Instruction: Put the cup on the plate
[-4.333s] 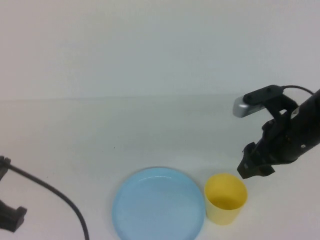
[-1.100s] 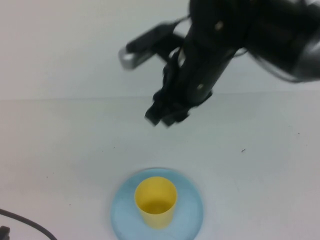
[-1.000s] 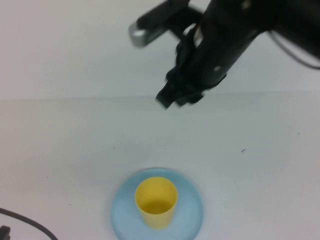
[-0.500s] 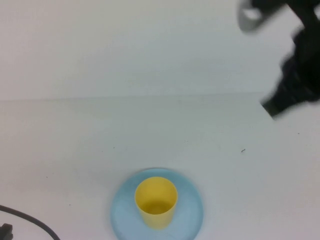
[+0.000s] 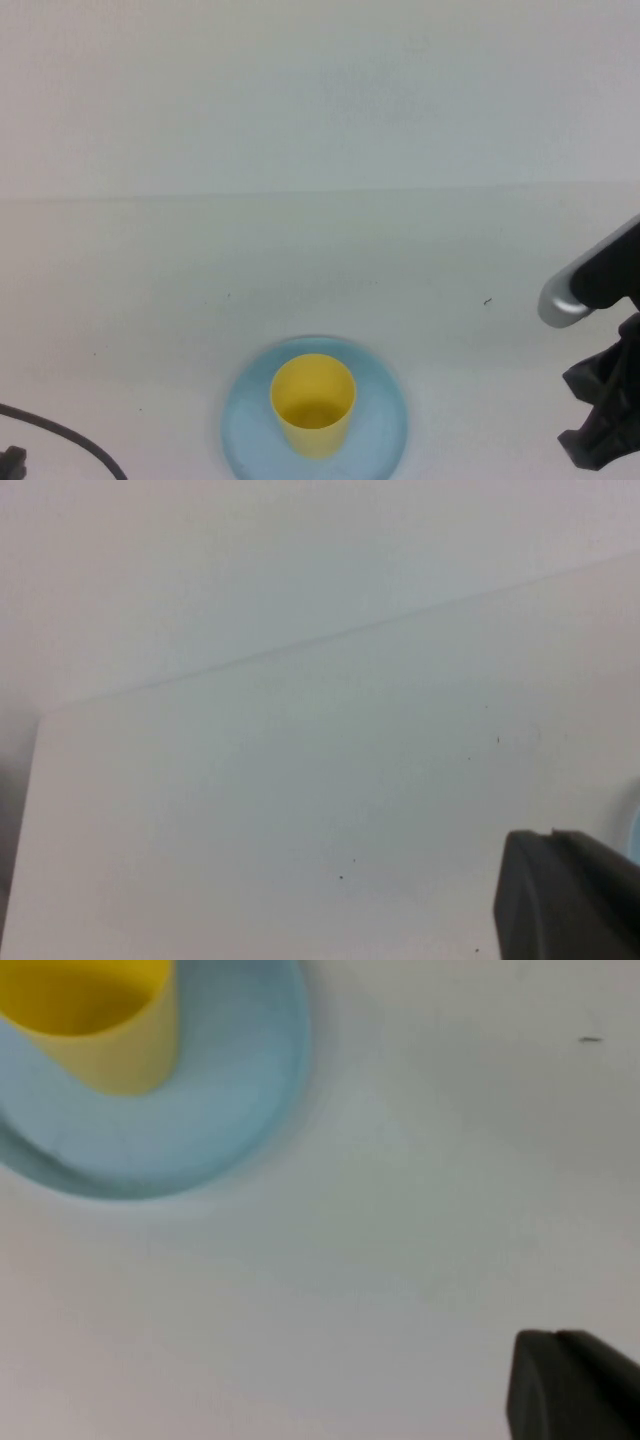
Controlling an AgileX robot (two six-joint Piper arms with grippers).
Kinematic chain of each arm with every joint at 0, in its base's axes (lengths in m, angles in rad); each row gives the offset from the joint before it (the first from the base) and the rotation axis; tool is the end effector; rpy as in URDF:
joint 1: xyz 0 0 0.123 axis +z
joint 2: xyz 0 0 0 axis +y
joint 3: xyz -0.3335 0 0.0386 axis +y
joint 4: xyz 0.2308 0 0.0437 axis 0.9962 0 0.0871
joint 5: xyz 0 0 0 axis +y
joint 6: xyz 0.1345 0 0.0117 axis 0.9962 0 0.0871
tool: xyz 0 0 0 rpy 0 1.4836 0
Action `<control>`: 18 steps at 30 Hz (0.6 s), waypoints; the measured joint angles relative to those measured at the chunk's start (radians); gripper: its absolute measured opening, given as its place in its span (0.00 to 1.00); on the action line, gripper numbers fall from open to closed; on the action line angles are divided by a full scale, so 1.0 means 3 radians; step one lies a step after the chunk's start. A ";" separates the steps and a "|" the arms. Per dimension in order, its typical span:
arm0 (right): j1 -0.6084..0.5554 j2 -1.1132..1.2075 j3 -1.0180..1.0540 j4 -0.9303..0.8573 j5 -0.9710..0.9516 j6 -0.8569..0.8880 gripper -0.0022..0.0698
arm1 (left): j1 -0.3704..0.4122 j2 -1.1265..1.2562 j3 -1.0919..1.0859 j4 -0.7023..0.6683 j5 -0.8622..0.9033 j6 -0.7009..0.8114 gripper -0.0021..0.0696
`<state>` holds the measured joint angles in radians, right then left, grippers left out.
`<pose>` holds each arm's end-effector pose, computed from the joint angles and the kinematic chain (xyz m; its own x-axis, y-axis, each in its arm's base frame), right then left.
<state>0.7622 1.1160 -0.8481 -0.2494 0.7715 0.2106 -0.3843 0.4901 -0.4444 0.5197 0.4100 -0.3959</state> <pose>0.1615 0.1220 0.3134 -0.6006 -0.5325 -0.5965 -0.5887 0.7993 -0.1208 0.0862 -0.0060 0.3056 -0.2730 0.2026 -0.9404 0.2179 0.9652 0.1447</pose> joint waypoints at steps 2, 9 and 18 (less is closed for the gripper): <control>0.0000 -0.0002 0.0008 0.0190 -0.0084 0.0000 0.03 | 0.0156 0.0000 0.0000 0.0002 0.0000 0.0000 0.03; 0.0000 -0.0002 0.0014 0.0715 -0.0142 0.0000 0.03 | 0.1094 -0.0226 0.0000 0.0007 0.0000 0.0000 0.03; 0.0000 -0.0054 0.0098 0.0470 -0.0339 -0.0088 0.03 | 0.1472 -0.1029 0.0013 -0.0110 0.0001 -0.0103 0.03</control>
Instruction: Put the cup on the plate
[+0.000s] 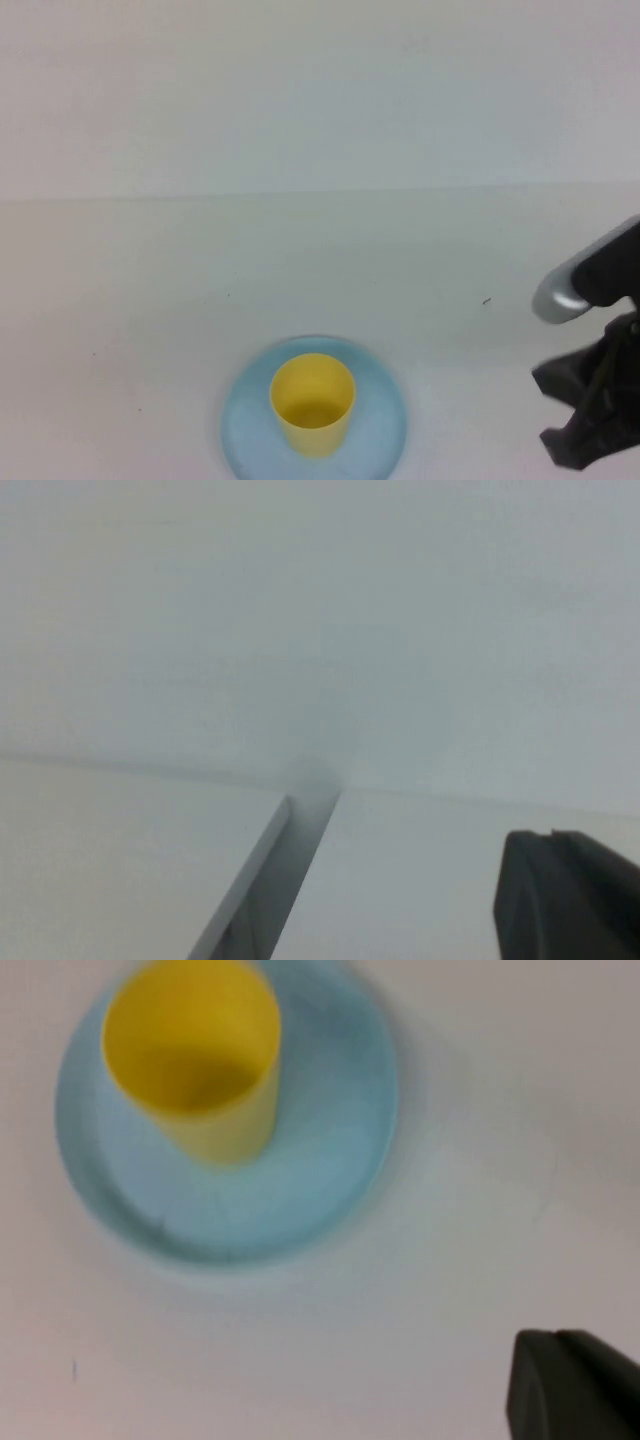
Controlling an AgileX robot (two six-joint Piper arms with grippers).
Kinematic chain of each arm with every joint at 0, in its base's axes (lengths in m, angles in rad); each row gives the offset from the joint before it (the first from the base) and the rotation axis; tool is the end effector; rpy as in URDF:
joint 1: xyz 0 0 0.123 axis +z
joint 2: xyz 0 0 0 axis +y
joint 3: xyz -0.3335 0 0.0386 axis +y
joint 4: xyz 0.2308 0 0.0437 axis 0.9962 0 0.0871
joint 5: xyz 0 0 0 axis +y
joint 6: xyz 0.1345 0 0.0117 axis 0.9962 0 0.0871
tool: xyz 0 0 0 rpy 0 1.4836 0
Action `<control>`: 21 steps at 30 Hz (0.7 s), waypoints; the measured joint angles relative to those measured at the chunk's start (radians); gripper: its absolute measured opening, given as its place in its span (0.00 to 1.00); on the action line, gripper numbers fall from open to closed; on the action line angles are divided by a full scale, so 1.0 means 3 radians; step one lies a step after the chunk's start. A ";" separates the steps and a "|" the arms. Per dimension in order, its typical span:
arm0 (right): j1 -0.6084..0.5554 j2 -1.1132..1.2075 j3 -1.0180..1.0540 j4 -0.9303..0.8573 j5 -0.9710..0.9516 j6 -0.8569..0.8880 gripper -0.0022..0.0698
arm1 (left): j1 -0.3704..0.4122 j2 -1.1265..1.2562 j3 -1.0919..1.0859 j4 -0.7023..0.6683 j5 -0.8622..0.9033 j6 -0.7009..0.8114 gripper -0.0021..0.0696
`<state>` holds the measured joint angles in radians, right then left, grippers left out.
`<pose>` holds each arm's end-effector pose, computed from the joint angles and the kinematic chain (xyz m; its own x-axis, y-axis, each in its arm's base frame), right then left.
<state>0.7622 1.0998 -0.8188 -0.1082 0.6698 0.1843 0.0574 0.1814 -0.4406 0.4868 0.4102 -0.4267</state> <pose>0.1543 0.1348 0.3135 -0.6110 -0.4465 -0.6537 -0.5997 0.8001 0.0141 0.0219 0.0265 0.3198 -0.0266 0.0232 -0.9994 -0.2420 0.9698 0.0290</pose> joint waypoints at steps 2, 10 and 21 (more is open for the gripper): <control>-0.0047 -0.0161 0.0150 -0.0137 -0.0462 0.0000 0.03 | 0.0005 -0.0175 0.0057 -0.0012 0.0000 0.0000 0.03; -0.0883 -0.1387 0.0946 -0.0221 -0.1992 0.0000 0.03 | 0.0005 -0.0706 0.0731 -0.0099 -0.0525 0.0000 0.03; -0.2456 -0.2987 0.1980 -0.0221 -0.1808 0.0028 0.03 | 0.0005 -0.0663 0.1294 0.0297 -0.1246 0.0000 0.03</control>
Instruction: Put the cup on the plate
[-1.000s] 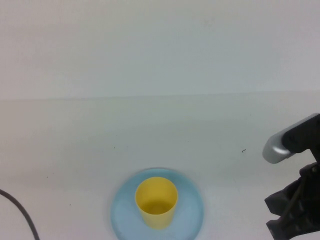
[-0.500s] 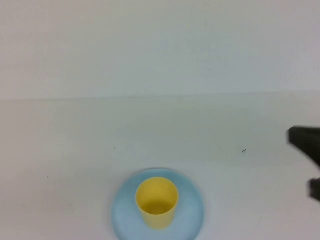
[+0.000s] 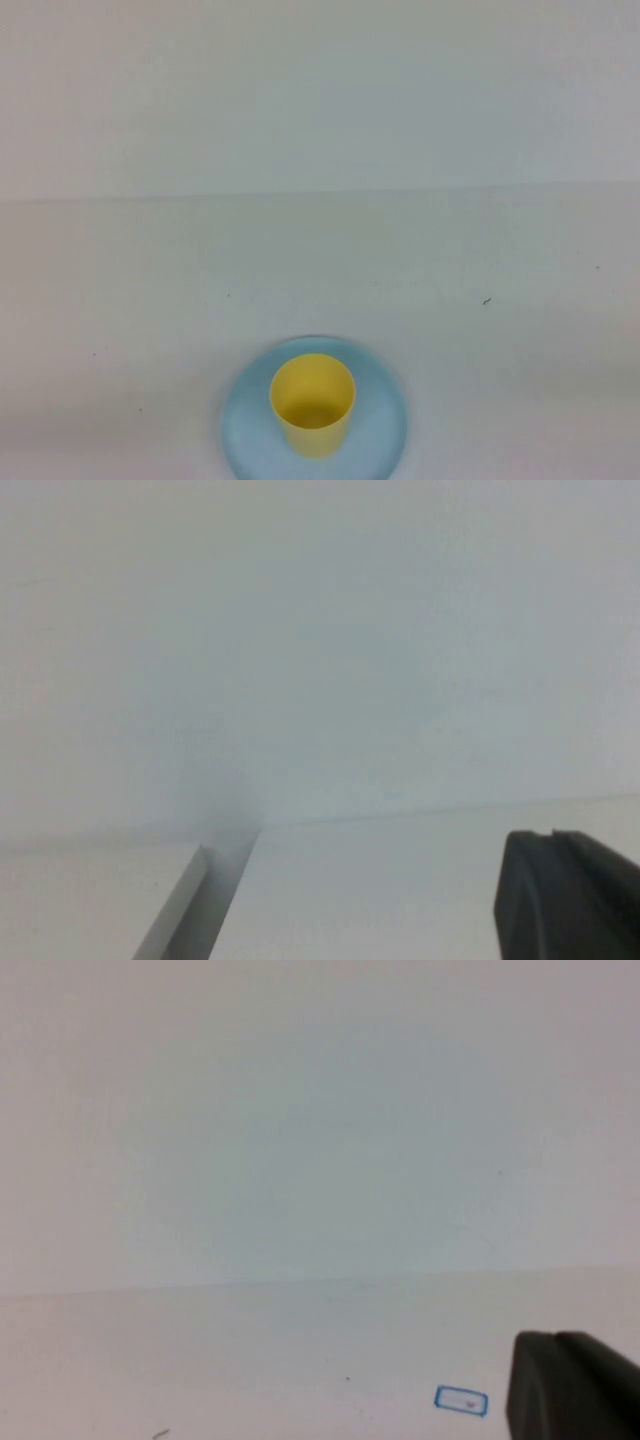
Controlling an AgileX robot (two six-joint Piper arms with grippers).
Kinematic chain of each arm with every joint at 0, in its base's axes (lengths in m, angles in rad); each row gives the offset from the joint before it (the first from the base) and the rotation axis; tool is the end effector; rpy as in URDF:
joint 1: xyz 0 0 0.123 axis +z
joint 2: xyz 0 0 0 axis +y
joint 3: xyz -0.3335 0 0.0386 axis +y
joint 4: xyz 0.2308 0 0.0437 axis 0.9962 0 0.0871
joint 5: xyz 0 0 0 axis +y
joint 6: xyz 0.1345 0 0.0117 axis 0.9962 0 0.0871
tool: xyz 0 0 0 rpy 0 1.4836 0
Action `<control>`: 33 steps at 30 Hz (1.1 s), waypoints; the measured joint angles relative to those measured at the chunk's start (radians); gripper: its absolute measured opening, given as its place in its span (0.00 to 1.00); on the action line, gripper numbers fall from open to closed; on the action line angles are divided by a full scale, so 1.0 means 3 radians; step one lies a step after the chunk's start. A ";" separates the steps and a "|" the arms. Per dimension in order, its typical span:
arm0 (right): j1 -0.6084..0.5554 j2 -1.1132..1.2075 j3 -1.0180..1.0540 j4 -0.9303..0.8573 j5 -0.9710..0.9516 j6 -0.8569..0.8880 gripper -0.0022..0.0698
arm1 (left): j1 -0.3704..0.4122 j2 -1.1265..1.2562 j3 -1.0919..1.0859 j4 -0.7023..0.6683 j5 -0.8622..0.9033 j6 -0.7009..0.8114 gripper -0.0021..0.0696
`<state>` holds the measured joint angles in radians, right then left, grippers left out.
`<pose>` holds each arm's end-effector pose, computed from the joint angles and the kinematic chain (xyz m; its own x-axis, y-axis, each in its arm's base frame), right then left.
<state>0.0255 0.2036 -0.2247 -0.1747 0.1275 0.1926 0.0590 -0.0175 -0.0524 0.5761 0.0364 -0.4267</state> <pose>0.0460 -0.0018 0.2744 -0.0173 0.0188 -0.9997 -0.0031 0.9998 0.0189 0.0268 0.0043 0.2325 0.1129 0.1554 -0.9814 -0.0964 0.9847 0.1449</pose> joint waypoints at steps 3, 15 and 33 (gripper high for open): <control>-0.0121 -0.0322 0.0310 0.0000 0.0008 0.0037 0.03 | 0.0000 -0.0015 0.0130 0.0002 -0.0008 0.0047 0.03; -0.0162 -0.0546 0.0841 0.0106 0.0698 -0.0005 0.03 | 0.0007 -0.0046 0.0285 -0.2995 0.0191 0.3296 0.03; -0.0227 -0.0713 0.0841 0.0106 0.0787 -0.0201 0.03 | 0.0007 -0.0046 0.0285 -0.2035 0.1023 0.2096 0.03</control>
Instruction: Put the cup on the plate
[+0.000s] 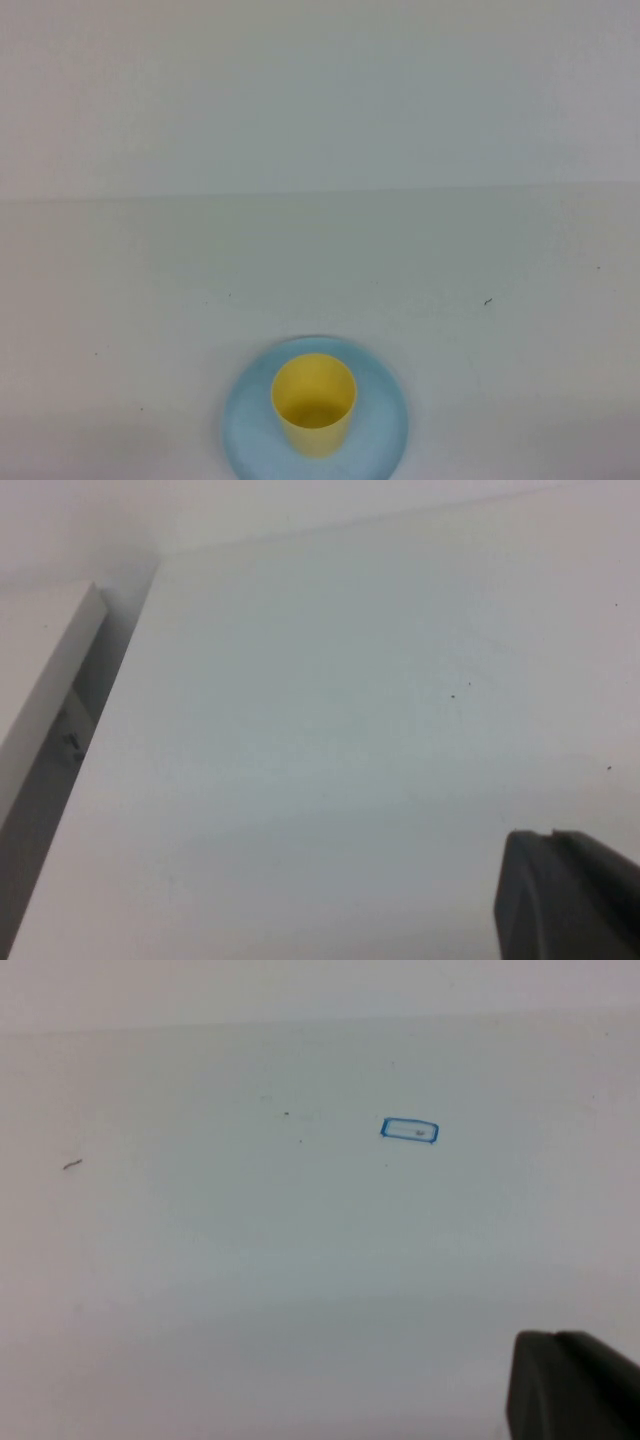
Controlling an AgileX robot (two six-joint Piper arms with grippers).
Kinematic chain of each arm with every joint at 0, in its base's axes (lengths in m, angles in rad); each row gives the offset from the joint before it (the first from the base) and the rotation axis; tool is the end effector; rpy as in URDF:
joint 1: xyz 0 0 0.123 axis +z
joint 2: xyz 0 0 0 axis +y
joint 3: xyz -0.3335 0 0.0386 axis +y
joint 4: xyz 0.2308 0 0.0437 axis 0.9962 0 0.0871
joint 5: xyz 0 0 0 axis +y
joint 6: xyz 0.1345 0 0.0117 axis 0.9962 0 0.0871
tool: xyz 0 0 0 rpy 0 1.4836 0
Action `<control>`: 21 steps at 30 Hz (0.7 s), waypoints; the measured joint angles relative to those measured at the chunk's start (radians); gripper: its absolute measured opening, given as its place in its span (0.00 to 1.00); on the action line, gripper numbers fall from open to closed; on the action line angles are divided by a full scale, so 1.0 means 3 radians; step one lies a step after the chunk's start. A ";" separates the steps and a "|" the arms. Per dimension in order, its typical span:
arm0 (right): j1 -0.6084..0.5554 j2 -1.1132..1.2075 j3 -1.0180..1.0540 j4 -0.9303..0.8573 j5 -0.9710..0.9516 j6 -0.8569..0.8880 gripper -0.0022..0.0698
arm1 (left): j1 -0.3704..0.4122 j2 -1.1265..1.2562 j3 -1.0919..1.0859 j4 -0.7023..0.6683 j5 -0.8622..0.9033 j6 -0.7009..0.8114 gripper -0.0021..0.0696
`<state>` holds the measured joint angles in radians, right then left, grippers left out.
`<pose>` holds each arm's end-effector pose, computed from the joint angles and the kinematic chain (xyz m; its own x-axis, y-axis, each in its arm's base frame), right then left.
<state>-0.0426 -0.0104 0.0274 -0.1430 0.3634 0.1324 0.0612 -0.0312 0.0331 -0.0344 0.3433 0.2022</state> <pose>0.0265 -0.0080 0.1593 -0.2856 0.0108 -0.9583 0.0906 0.9958 -0.0158 0.0269 0.0001 0.1600 -0.2593 0.1534 -0.9535 -0.0063 0.9870 0.1605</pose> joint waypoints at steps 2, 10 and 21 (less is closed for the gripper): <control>0.0000 0.0000 0.0000 0.0000 0.0000 0.0000 0.03 | 0.0000 0.0000 0.0000 -0.0007 0.0000 0.0000 0.03; 0.0000 0.0000 0.0000 0.0000 0.0000 0.0000 0.03 | -0.0007 0.0013 0.0000 -0.0007 0.0000 0.0000 0.03; 0.0000 0.0000 0.0000 0.0000 0.0000 -0.0002 0.03 | 0.0028 0.0001 0.0000 -0.0034 0.0007 0.0061 0.03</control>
<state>-0.0426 -0.0104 0.0274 -0.1430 0.3634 0.1319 0.0695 -0.0309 0.0331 -0.0445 0.3454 0.2206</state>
